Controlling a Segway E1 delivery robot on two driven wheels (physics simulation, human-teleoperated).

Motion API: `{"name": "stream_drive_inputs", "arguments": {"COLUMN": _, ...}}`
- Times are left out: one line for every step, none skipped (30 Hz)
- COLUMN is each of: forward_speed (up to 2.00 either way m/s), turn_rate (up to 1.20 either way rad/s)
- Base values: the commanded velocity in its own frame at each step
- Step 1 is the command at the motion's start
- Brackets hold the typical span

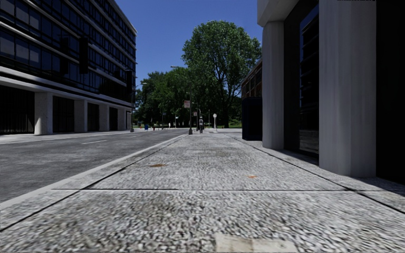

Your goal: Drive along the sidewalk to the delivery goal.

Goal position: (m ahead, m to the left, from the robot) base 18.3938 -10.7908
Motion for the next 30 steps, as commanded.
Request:
{"name": "stream_drive_inputs", "arguments": {"forward_speed": 2.0, "turn_rate": 0.0}}
{"name": "stream_drive_inputs", "arguments": {"forward_speed": 2.0, "turn_rate": 0.0}}
{"name": "stream_drive_inputs", "arguments": {"forward_speed": 2.0, "turn_rate": 0.0}}
{"name": "stream_drive_inputs", "arguments": {"forward_speed": 2.0, "turn_rate": 0.0}}
{"name": "stream_drive_inputs", "arguments": {"forward_speed": 2.0, "turn_rate": 0.0}}
{"name": "stream_drive_inputs", "arguments": {"forward_speed": 2.0, "turn_rate": 0.0}}
{"name": "stream_drive_inputs", "arguments": {"forward_speed": 2.0, "turn_rate": 0.0}}
{"name": "stream_drive_inputs", "arguments": {"forward_speed": 2.0, "turn_rate": 0.0}}
{"name": "stream_drive_inputs", "arguments": {"forward_speed": 2.0, "turn_rate": 0.0}}
{"name": "stream_drive_inputs", "arguments": {"forward_speed": 2.0, "turn_rate": 0.0}}
{"name": "stream_drive_inputs", "arguments": {"forward_speed": 2.0, "turn_rate": 0.0}}
{"name": "stream_drive_inputs", "arguments": {"forward_speed": 2.0, "turn_rate": 0.0}}
{"name": "stream_drive_inputs", "arguments": {"forward_speed": 2.0, "turn_rate": 0.0}}
{"name": "stream_drive_inputs", "arguments": {"forward_speed": 2.0, "turn_rate": 0.0}}
{"name": "stream_drive_inputs", "arguments": {"forward_speed": 2.0, "turn_rate": 0.0}}
{"name": "stream_drive_inputs", "arguments": {"forward_speed": 2.0, "turn_rate": 0.0}}
{"name": "stream_drive_inputs", "arguments": {"forward_speed": 2.0, "turn_rate": 0.0}}
{"name": "stream_drive_inputs", "arguments": {"forward_speed": 2.0, "turn_rate": 0.0}}
{"name": "stream_drive_inputs", "arguments": {"forward_speed": 2.0, "turn_rate": 0.0}}
{"name": "stream_drive_inputs", "arguments": {"forward_speed": 2.0, "turn_rate": 0.0}}
{"name": "stream_drive_inputs", "arguments": {"forward_speed": 2.0, "turn_rate": 0.0}}
{"name": "stream_drive_inputs", "arguments": {"forward_speed": 2.0, "turn_rate": 0.0}}
{"name": "stream_drive_inputs", "arguments": {"forward_speed": 2.0, "turn_rate": 0.0}}
{"name": "stream_drive_inputs", "arguments": {"forward_speed": 2.0, "turn_rate": 0.0}}
{"name": "stream_drive_inputs", "arguments": {"forward_speed": 2.0, "turn_rate": 0.0}}
{"name": "stream_drive_inputs", "arguments": {"forward_speed": 2.0, "turn_rate": 0.0}}
{"name": "stream_drive_inputs", "arguments": {"forward_speed": 2.0, "turn_rate": 0.0}}
{"name": "stream_drive_inputs", "arguments": {"forward_speed": 2.0, "turn_rate": 0.0}}
{"name": "stream_drive_inputs", "arguments": {"forward_speed": 2.0, "turn_rate": 0.0}}
{"name": "stream_drive_inputs", "arguments": {"forward_speed": 2.0, "turn_rate": 0.0}}
